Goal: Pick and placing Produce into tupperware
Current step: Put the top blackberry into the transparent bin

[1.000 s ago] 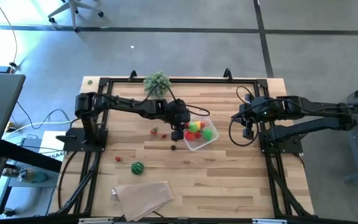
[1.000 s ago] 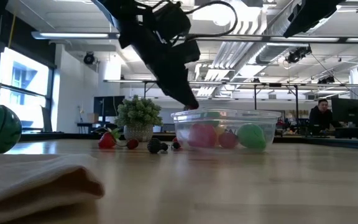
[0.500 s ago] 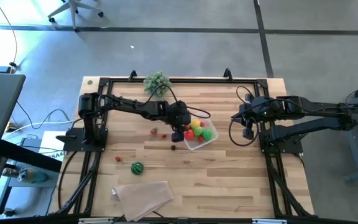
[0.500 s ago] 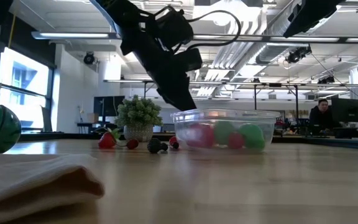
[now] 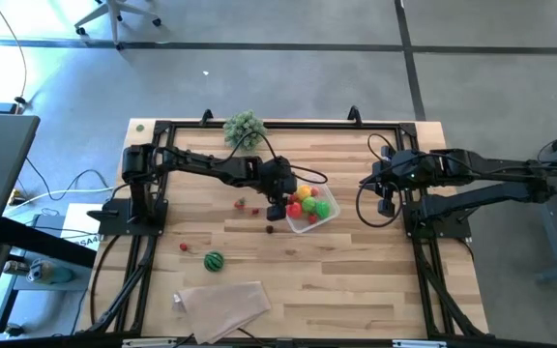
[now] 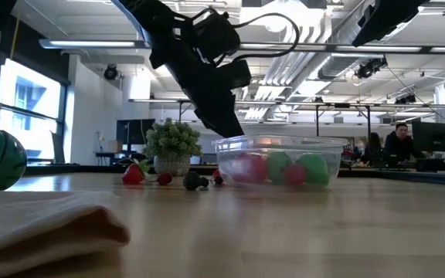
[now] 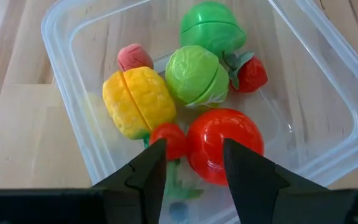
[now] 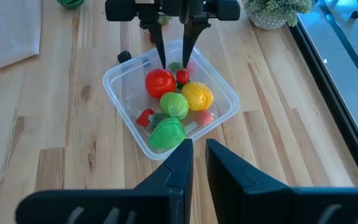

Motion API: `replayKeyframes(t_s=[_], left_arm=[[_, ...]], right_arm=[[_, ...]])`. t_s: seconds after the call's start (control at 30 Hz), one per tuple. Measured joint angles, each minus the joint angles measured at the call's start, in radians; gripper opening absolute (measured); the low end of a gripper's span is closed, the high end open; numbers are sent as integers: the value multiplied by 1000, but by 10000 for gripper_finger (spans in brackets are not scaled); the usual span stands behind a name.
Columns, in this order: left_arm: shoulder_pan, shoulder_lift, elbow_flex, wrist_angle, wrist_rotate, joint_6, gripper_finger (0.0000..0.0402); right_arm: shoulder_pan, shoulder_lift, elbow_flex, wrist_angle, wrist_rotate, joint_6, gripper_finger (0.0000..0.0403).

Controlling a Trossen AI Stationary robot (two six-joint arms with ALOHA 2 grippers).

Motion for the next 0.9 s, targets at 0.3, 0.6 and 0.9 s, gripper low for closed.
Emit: replayKeyframes(t_s=[0.3,0.6,0.9], left_arm=[[0,-1,63,-67,0,-5,154],[0,-2,300,-539,-8,-53,154],[4,-16,354,-851,-127,-75,154]], right_arm=[[0,0,0,0,0,0,34],[0,0,0,0,0,0,34],[0,0,0,0,0,0,34]])
